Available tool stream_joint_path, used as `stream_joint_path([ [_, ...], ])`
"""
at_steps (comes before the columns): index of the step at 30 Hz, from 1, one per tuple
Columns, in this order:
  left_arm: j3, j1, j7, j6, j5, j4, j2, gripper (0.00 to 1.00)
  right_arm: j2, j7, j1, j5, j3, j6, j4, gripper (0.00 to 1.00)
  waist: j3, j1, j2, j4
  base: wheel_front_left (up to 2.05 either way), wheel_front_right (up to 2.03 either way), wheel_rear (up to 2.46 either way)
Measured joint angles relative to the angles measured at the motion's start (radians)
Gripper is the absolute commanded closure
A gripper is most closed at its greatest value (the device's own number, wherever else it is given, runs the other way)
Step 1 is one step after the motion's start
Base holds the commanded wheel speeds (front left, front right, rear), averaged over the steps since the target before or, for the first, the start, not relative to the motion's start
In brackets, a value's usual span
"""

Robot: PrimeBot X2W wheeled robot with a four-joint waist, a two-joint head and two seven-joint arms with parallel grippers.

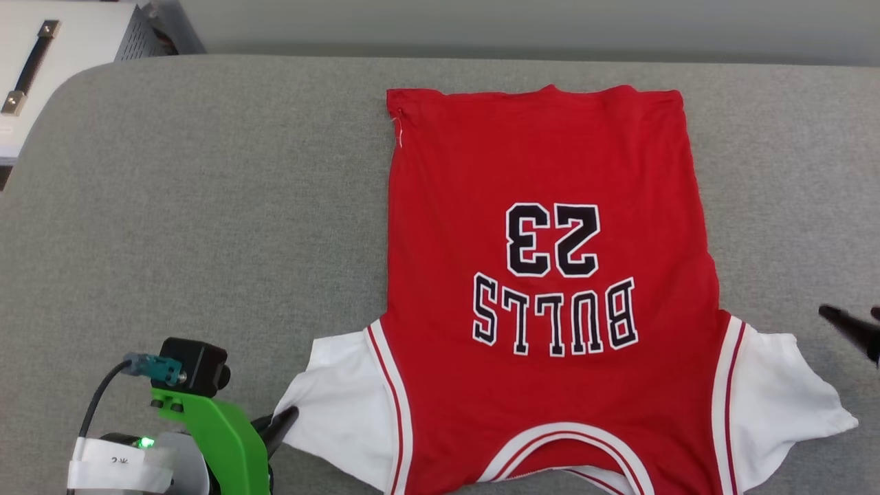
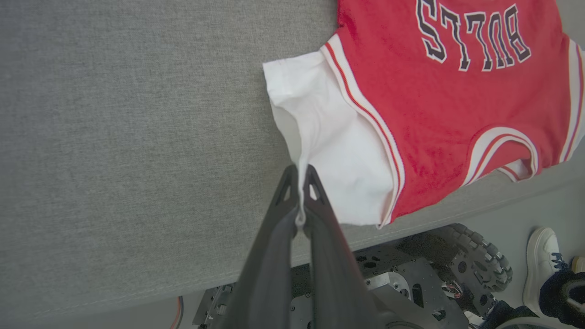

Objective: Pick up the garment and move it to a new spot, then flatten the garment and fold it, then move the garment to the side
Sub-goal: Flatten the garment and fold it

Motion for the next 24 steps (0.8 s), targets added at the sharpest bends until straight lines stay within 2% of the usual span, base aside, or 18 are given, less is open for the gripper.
stream_joint_path([
  [4,-0.005,-0.037,0.003,0.027,0.032,-0.079,0.0,1.0,-0.004,0.039,-0.187,-0.007,-0.001,0.0,-0.002,0.0,0.08,0.0,0.0,0.028,0.0,0.0,0.0],
  [12,-0.026,-0.087,-0.012,0.031,0.086,-0.128,-0.031,1.0,-0.035,0.112,-0.486,-0.065,0.036,0.0,0.108,0.0,0.21,0.0001,0.0,0.095,0.0,0.0,0.0],
  [18,-0.047,-0.135,-0.042,0.001,0.123,-0.13,-0.074,1.0,-0.071,0.137,-0.702,-0.126,0.08,0.0,0.231,0.0,0.299,0.0002,0.0,0.162,0.0,0.0,0.0],
  [24,-0.067,-0.17,-0.057,-0.033,0.127,-0.108,-0.113,1.0,-0.105,0.144,-0.827,-0.183,0.122,0.0,0.332,0.0,0.373,0.0003,0.0,0.229,0.0,0.0,0.0],
])
